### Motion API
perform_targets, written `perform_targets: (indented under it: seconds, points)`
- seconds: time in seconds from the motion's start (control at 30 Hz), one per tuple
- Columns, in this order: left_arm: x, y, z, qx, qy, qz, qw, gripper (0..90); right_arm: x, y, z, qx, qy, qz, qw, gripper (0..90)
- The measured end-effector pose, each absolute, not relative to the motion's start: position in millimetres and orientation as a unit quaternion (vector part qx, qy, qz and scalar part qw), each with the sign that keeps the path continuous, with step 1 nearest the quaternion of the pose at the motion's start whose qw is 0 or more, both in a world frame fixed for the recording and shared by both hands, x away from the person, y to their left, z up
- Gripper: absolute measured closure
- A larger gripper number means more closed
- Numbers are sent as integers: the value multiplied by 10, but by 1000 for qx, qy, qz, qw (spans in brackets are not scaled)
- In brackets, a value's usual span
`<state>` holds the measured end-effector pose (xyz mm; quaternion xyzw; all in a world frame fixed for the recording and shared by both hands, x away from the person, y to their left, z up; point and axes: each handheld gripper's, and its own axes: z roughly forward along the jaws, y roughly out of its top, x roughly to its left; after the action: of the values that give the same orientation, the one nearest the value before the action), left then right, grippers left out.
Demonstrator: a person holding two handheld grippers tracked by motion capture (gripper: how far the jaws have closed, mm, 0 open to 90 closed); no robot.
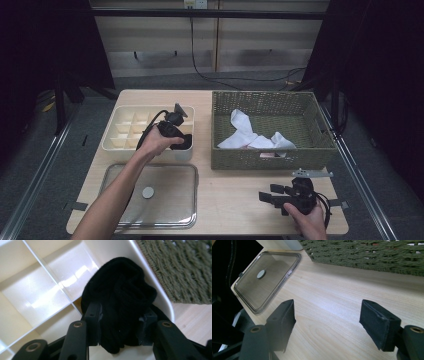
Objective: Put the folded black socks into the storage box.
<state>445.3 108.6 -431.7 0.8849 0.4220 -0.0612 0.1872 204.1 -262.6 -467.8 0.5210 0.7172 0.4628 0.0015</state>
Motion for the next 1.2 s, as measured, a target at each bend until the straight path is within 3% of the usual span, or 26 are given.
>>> perform_targets:
  seconds: [0.1,0.2,0.33,0.5,0.57,0.73,1.07,1.2]
  points:
    - [4447,1110,-4267,885,418,-61,193,553,2046,-2624,-4684,522,717,462,1,282]
    - [4465,1150,-4208,881,427,-57,198,412,2050,-2611,-4687,523,717,461,-1,281]
    - [4471,1215,-4140,876,424,-71,219,441,2050,-2605,-4687,520,719,461,0,282]
    - [4431,1229,-4108,876,394,-94,263,739,2056,-2602,-4697,520,720,459,-1,281]
    - [4426,1169,-4168,884,399,-84,227,751,2057,-2595,-4701,523,720,456,-4,280]
    - [4459,1151,-4253,879,406,-92,231,746,2051,-2589,-4695,522,720,457,-5,278]
    - [4557,1150,-4433,871,423,-121,217,819,2042,-2605,-4699,521,721,457,-3,278]
    - [4534,1109,-4447,878,418,-107,207,823,2046,-2607,-4698,522,721,455,-4,278]
